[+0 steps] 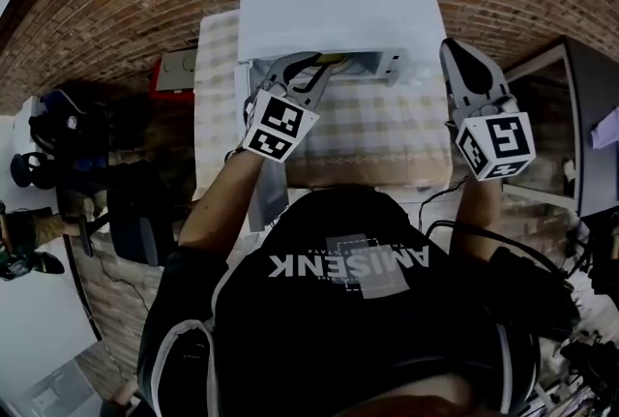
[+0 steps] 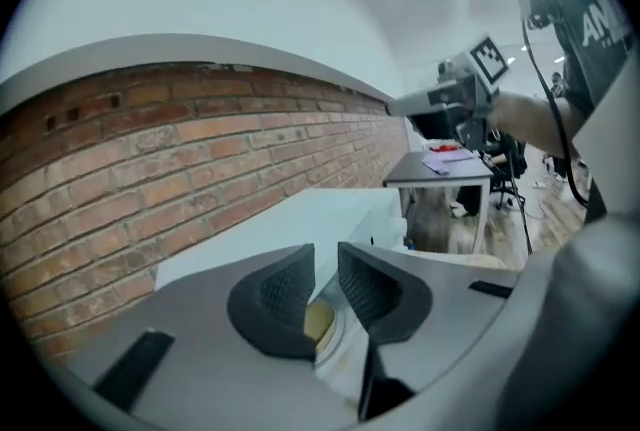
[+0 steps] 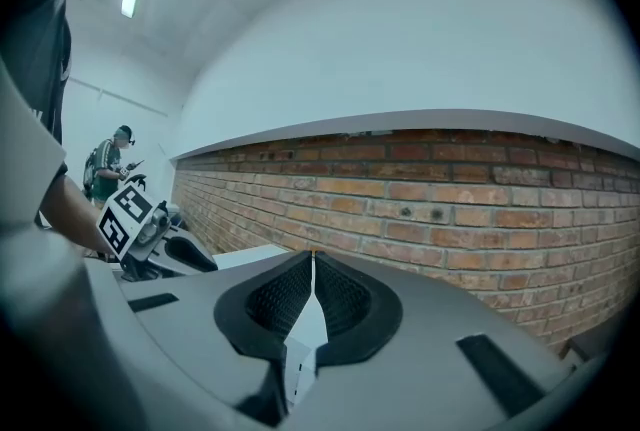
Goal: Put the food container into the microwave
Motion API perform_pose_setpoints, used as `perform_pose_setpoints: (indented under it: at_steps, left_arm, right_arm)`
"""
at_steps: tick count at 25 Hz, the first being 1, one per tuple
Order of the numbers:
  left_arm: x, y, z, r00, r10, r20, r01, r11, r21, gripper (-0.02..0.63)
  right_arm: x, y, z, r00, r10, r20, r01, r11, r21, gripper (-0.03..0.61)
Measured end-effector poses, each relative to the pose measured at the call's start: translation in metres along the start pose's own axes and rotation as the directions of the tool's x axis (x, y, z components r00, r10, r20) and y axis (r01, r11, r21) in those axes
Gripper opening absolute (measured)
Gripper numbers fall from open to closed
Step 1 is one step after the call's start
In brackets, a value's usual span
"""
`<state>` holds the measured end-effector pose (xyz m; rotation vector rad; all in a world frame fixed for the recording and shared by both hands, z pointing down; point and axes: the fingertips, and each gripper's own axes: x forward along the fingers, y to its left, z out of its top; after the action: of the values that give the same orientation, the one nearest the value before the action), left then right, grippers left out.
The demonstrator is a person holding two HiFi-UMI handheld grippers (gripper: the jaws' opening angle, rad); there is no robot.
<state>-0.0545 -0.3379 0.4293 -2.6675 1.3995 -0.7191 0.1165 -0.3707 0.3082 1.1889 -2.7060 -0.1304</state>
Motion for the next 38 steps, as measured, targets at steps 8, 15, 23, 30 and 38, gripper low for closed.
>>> perform_pose_setpoints:
  at_steps: [8, 15, 23, 30, 38]
  left_arm:
    - [-0.067, 0.051, 0.039, 0.972, 0.189, 0.137, -0.169, 0.975, -0.143, 0.073]
    - [-0.126, 0.072, 0.053, 0.925, 0.304, 0.229, -0.244, 0.935, -0.259, 0.035]
    - [-0.184, 0.088, 0.067, 0.85, 0.431, 0.303, -0.333, 0.885, -0.326, 0.014]
    - [-0.214, 0.093, 0.066, 0.819, 0.473, 0.325, -0.315, 0.844, -0.433, 0.012]
    - [-0.233, 0.097, 0.072, 0.792, 0.514, 0.33, -0.349, 0.824, -0.446, 0.012]
  right_arm:
    - [0.015, 0.025, 0.011, 0.998, 0.065, 0.016, -0.065, 0.998, -0.013, 0.043]
    - [0.023, 0.04, 0.022, 0.995, 0.1, 0.029, -0.099, 0.995, -0.026, 0.043]
    - [0.03, 0.059, 0.025, 0.988, 0.148, 0.038, -0.147, 0.989, -0.031, 0.043]
    - [0.031, 0.064, 0.031, 0.988, 0.149, 0.049, -0.148, 0.989, -0.024, 0.043]
    - [0.032, 0.066, 0.035, 0.993, 0.116, 0.036, -0.114, 0.992, -0.05, 0.041]
